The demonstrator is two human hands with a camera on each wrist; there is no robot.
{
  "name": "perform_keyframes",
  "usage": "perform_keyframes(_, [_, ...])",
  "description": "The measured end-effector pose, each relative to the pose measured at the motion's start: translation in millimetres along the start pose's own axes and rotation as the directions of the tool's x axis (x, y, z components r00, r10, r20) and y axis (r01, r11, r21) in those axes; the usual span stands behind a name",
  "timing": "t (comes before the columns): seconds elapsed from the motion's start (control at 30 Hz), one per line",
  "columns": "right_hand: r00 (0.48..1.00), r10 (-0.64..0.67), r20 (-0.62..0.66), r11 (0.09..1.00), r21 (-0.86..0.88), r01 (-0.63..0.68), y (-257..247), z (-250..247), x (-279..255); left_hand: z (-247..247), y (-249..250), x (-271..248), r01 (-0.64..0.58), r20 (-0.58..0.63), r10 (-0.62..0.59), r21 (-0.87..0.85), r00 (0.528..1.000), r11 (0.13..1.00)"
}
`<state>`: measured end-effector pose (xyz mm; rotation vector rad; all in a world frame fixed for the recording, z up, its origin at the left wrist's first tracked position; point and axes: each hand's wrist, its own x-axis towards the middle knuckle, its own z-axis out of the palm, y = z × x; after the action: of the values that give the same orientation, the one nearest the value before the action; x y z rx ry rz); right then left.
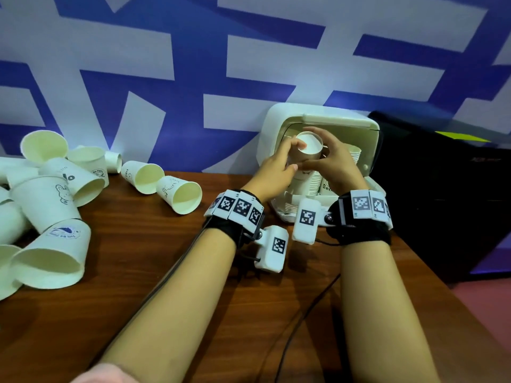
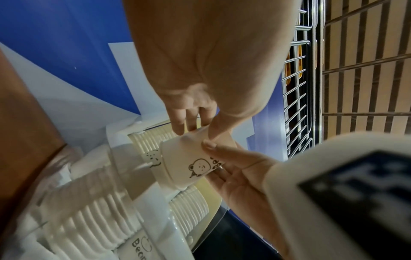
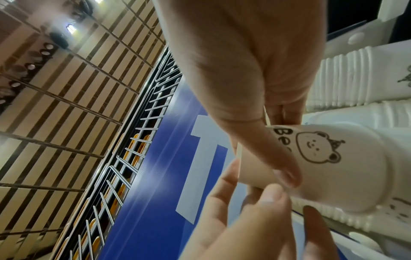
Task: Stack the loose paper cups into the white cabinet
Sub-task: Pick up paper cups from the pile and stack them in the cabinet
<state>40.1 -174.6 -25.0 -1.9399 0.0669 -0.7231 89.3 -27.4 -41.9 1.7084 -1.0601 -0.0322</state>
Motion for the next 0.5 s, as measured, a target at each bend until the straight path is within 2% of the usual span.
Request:
perform_keyframes(0.17, [0.999,0.027,-0.025,0.998,0.061,-0.025,5,2,1,-1,-1,2,0.039,0.024,-0.038,-0.052,0.999,0.998])
perform_keyframes(0.3, [0.997,0.07,-0.038,0.989,0.131,-0.065,8,2,0,2,1,4,0.058,0.051,-0.057,-0.022,0.997,0.998])
perform_keyframes(0.5, [0.994,0.095,-0.047,0.989,0.122,-0.089,15,2,2,4,-2,6,0.07,0.083,-0.069,-0.007,0.994,0.998])
